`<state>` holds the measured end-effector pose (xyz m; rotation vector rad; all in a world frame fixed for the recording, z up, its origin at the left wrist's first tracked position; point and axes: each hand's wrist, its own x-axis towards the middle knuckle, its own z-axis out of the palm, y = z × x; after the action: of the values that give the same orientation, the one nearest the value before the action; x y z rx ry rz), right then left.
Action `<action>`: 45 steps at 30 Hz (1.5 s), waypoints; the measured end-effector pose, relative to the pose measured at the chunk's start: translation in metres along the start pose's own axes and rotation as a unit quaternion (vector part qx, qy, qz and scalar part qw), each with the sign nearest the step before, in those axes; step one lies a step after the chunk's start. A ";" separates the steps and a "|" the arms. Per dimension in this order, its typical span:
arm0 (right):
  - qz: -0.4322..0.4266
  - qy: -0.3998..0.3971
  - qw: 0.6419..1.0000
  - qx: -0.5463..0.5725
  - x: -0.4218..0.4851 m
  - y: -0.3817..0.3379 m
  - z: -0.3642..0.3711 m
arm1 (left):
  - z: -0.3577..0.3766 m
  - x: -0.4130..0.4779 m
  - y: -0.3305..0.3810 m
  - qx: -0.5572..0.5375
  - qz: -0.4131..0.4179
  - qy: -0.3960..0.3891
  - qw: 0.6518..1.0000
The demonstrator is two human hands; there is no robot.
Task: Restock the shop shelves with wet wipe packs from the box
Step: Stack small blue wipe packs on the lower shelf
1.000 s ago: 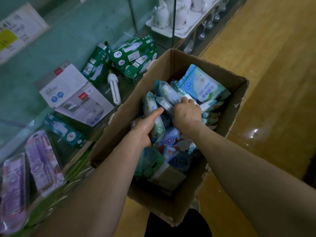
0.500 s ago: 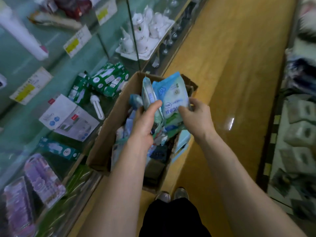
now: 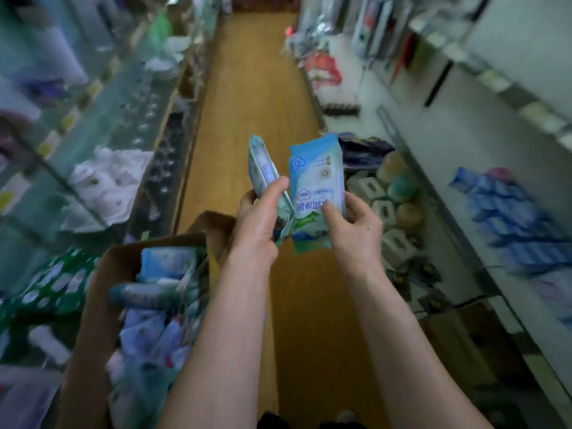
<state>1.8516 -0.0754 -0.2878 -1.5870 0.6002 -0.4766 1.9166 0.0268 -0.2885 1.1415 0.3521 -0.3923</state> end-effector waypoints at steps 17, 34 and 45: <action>-0.104 0.262 0.955 0.089 0.082 -0.056 -0.310 | 0.337 -0.074 -0.095 0.067 -0.052 -0.305 0.949; -0.080 0.495 0.862 0.068 0.077 -0.053 -0.523 | 0.545 -0.184 -0.190 0.227 -0.115 -0.539 0.803; 0.011 0.555 0.818 0.152 0.073 -0.069 -0.617 | 0.631 -0.215 -0.210 0.398 -0.087 -0.652 0.640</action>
<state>1.5305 -0.5955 -0.1583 -0.8591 1.3269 -1.4356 1.6725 -0.6064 -0.1206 1.3414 -1.1363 -1.5226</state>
